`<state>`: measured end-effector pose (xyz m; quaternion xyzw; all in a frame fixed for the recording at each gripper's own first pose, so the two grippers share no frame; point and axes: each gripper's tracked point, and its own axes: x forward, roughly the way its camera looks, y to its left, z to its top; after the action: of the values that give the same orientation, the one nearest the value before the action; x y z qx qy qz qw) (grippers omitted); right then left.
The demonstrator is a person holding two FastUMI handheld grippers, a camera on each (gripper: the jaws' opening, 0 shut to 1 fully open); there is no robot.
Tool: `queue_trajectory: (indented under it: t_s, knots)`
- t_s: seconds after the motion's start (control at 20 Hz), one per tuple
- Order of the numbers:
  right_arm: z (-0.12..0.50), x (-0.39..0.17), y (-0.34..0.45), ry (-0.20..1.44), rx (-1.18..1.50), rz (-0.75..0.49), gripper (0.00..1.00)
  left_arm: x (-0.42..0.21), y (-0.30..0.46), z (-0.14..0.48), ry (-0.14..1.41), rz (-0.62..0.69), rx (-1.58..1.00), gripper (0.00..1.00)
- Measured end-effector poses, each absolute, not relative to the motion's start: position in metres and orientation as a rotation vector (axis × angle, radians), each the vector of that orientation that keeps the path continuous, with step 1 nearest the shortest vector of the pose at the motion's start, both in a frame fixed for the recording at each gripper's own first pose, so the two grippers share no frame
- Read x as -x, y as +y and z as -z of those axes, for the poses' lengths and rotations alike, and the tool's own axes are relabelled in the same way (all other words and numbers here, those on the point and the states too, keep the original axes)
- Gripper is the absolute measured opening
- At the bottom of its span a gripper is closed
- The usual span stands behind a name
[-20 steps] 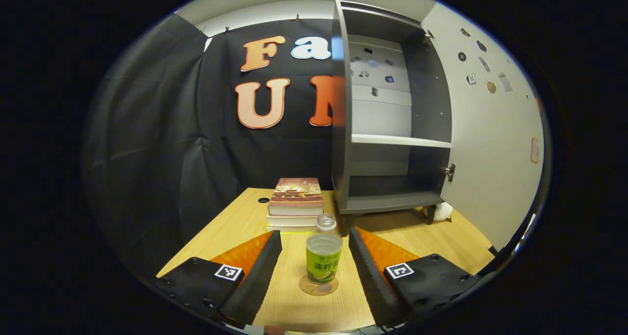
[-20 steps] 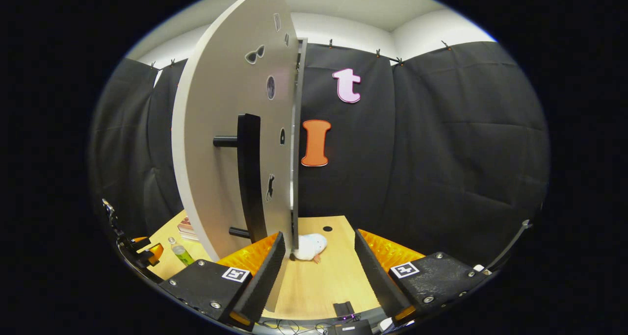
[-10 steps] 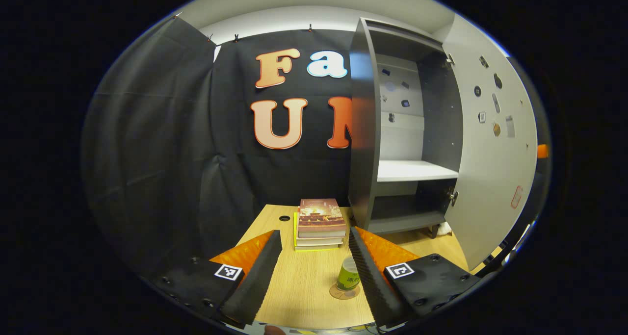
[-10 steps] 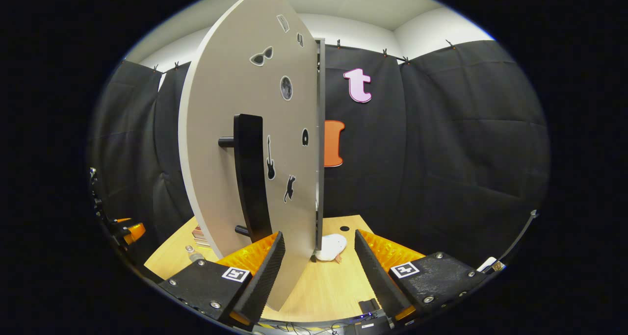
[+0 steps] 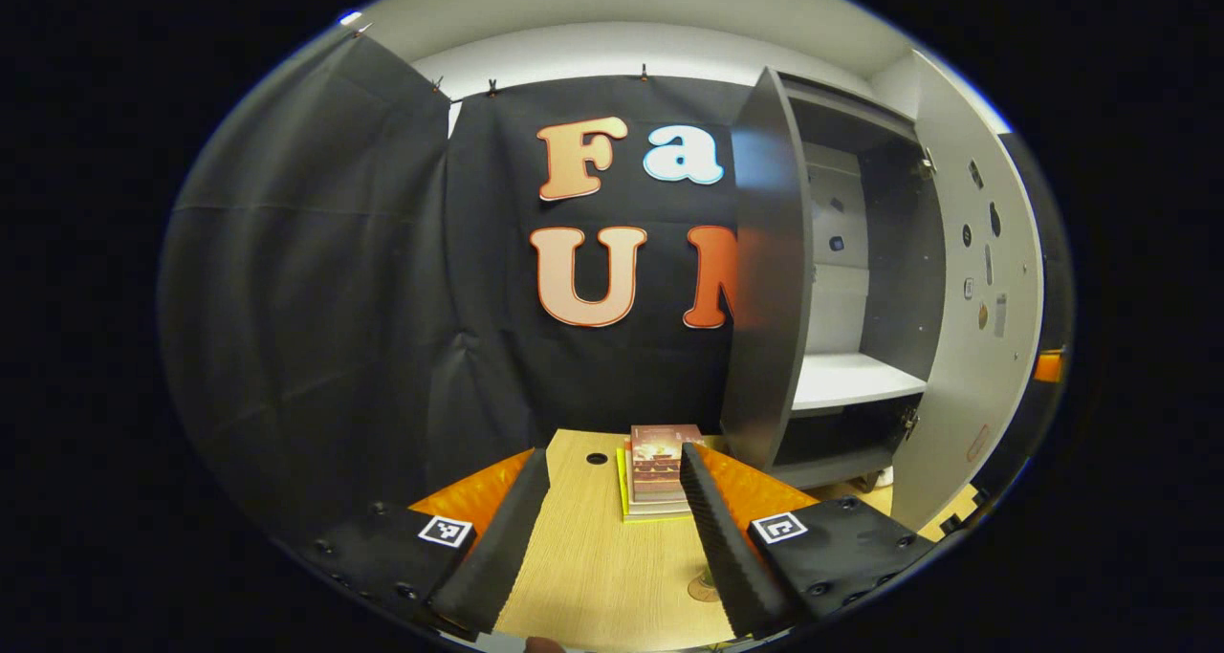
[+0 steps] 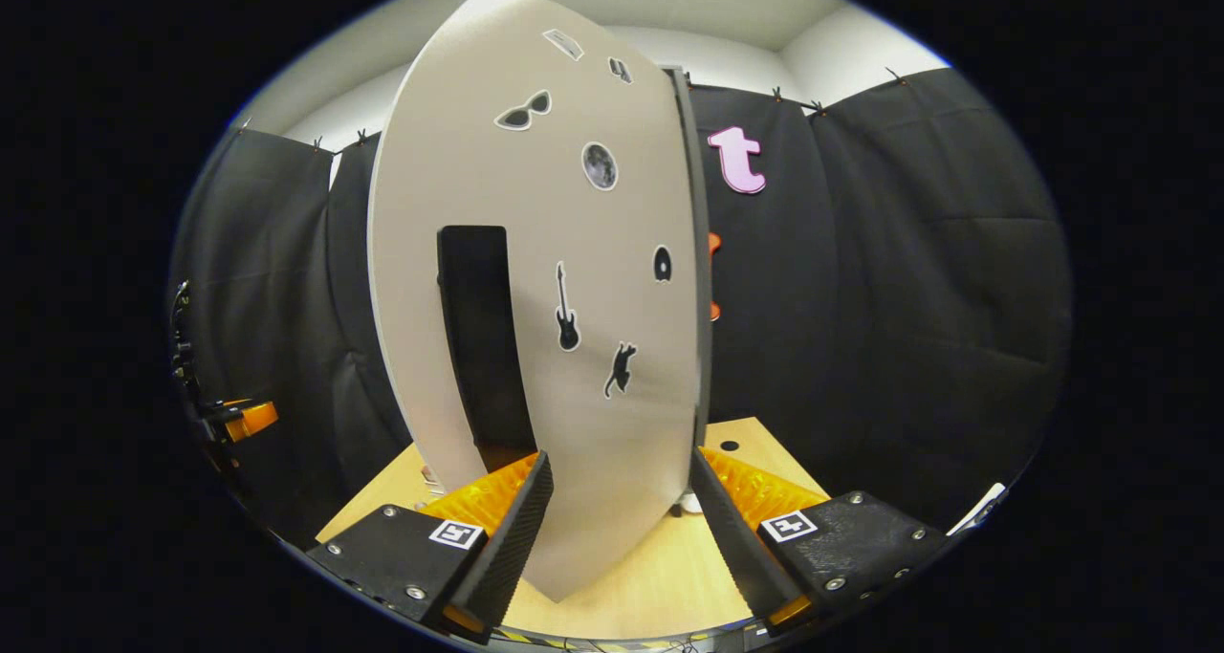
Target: Open the cabinet door with the right hand, grasp the bottle in the cabinet with the left hand and place it on the coaster, then close the cabinet door with the right hand.
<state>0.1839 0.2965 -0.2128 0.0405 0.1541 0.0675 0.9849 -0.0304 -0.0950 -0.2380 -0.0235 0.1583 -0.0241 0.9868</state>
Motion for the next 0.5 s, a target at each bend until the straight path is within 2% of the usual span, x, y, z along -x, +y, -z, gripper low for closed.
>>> queue_trajectory:
  t_s: [0.05,0.1,0.15,0.5]
  knots:
    - [0.214,-0.188,0.312,0.310,-0.093,-0.160,0.91,0.027,-0.086,0.233,0.311,0.038,0.044,0.91]
    - [0.212,-0.191,0.328,0.307,-0.104,-0.189,0.98,0.026,-0.076,0.228,0.302,0.029,0.037,0.91]
    - [0.209,-0.194,0.343,0.302,-0.108,-0.214,0.92,0.024,-0.068,0.222,0.293,0.022,0.037,0.91]
    - [0.185,-0.222,0.412,0.252,-0.101,-0.338,0.92,0.023,-0.028,0.175,0.233,-0.009,0.071,0.91]
